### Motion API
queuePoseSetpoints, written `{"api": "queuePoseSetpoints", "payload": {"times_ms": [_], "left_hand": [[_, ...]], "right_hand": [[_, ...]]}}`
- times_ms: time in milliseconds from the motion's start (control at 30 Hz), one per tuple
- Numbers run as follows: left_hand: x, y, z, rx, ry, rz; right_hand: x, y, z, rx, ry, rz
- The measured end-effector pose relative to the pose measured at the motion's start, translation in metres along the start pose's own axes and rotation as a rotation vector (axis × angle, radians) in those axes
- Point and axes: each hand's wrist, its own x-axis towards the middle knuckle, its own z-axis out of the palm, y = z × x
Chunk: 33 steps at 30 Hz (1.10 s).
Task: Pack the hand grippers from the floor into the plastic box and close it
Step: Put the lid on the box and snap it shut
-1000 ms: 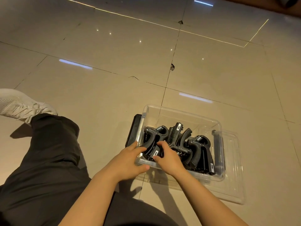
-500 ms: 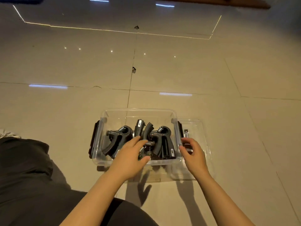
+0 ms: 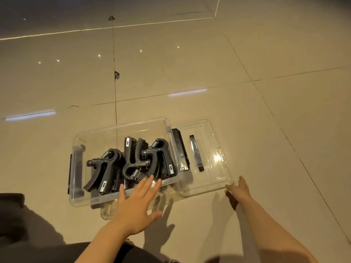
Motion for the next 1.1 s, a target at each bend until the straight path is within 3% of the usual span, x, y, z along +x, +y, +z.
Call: {"api": "queuePoseSetpoints", "payload": {"times_ms": [133,333,767,967,1100], "left_hand": [[0.002,-0.004,-0.003,-0.043,-0.066,0.001],[0.003,-0.007,0.000,-0.085,-0.085,0.002],[-0.003,-0.001,-0.012,-0.226,-0.056,-0.016],[-0.005,-0.002,-0.011,-0.292,0.011,-0.029],[-0.005,-0.012,-0.014,-0.379,0.162,-0.093]], "right_hand": [[0.000,-0.009,0.010,0.173,-0.156,0.098],[0.003,-0.011,0.014,0.452,-0.031,0.173],[-0.028,-0.062,-0.005,0.246,-0.035,0.072],[-0.060,-0.072,-0.012,0.303,-0.292,0.054],[-0.074,-0.083,-0.006,0.246,-0.412,0.047]]}}
